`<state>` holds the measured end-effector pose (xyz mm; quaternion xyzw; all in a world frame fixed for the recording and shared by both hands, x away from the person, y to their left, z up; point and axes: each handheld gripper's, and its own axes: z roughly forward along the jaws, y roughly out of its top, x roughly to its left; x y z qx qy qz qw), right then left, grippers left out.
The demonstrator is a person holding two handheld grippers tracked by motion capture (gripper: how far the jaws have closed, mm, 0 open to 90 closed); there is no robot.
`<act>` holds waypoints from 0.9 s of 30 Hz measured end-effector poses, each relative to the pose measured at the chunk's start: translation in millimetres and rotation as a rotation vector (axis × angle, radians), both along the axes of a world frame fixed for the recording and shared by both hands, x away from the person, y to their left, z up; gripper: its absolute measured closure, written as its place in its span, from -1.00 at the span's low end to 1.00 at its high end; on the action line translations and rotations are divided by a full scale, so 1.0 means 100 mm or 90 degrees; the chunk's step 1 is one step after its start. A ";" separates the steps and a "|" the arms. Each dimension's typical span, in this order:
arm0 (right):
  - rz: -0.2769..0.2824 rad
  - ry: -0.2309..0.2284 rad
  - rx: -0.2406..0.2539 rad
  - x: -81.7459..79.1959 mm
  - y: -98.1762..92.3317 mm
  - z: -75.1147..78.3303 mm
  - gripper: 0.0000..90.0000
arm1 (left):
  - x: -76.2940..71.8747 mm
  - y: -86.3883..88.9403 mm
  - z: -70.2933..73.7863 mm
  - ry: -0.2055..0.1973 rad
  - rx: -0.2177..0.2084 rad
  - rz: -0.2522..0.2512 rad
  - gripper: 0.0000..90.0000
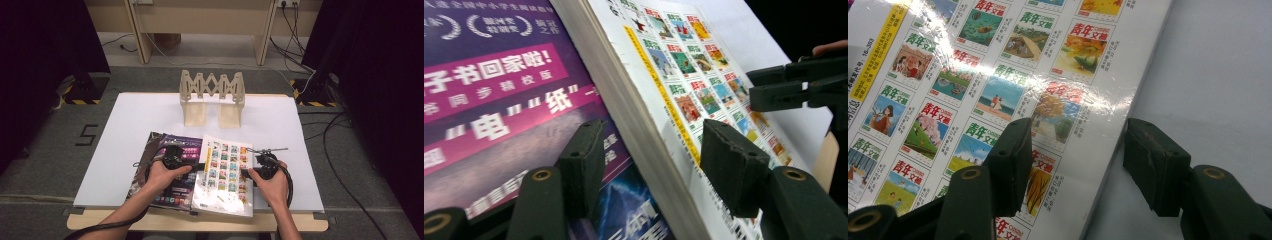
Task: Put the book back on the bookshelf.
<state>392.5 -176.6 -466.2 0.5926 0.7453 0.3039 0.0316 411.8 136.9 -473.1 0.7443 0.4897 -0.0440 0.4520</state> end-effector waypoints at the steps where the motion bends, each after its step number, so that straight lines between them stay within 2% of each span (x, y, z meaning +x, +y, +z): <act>1: -0.005 0.002 0.004 0.00 0.00 0.00 0.01 | 0.00 -0.02 0.00 0.001 0.004 0.004 -0.03; 3: -0.012 0.005 0.012 -0.01 -0.01 -0.01 0.01 | 0.01 -0.05 0.01 0.012 0.009 0.011 0.05; 5: -0.013 0.004 0.014 -0.01 -0.01 -0.02 0.02 | 0.01 -0.10 0.01 0.020 0.003 0.004 0.09; 6: -0.016 0.005 0.017 -0.01 -0.02 -0.02 0.02 | 0.00 -0.12 0.04 0.023 0.027 0.012 0.12; 8: -0.015 0.000 0.017 -0.02 -0.02 -0.03 0.02 | 0.01 -0.12 0.05 0.028 0.025 0.018 0.15; 10: -0.024 0.004 0.021 -0.03 -0.01 -0.03 0.02 | 0.01 -0.11 0.09 0.038 0.002 0.032 0.31; 12: -0.026 0.002 0.022 -0.03 -0.01 -0.03 0.02 | 0.01 -0.10 0.13 0.050 -0.035 0.038 0.34; 13: -0.032 0.003 0.025 -0.04 -0.01 -0.03 0.03 | 0.01 -0.10 0.13 0.051 -0.041 0.037 0.35; 14: -0.036 0.004 0.026 -0.04 -0.01 -0.03 0.04 | 0.01 -0.10 0.12 0.062 -0.048 0.051 0.35; 15: -0.036 0.004 0.026 -0.04 -0.01 -0.03 0.04 | 0.01 -0.10 0.12 0.062 -0.048 0.051 0.35; 16: -0.043 0.010 0.034 -0.05 -0.01 -0.03 0.05 | 0.00 -0.07 0.08 0.076 -0.073 0.074 0.36; 17: -0.043 0.010 0.034 -0.05 -0.01 -0.03 0.05 | 0.00 -0.07 0.08 0.076 -0.073 0.074 0.38; 19: -0.048 0.003 0.039 -0.06 -0.02 -0.04 0.07 | -0.04 -0.05 0.02 0.086 -0.103 0.098 0.41; 21: -0.054 0.002 0.042 -0.07 -0.01 -0.04 0.07 | -0.06 -0.05 0.01 0.096 -0.103 0.098 0.43; 22: -0.057 0.002 0.043 -0.07 -0.01 -0.05 0.08 | -0.10 -0.08 -0.04 0.109 -0.100 0.100 0.45; 23: -0.057 0.002 0.043 -0.07 -0.01 -0.05 0.08 | -0.10 -0.08 -0.04 0.109 -0.100 0.100 0.45; 24: -0.053 0.002 0.046 -0.08 -0.02 -0.05 0.11 | -0.16 -0.12 -0.11 0.154 -0.113 0.088 0.46; 27: -0.048 0.007 0.053 -0.08 0.00 -0.05 0.12 | -0.19 -0.14 -0.13 0.146 -0.113 0.086 0.50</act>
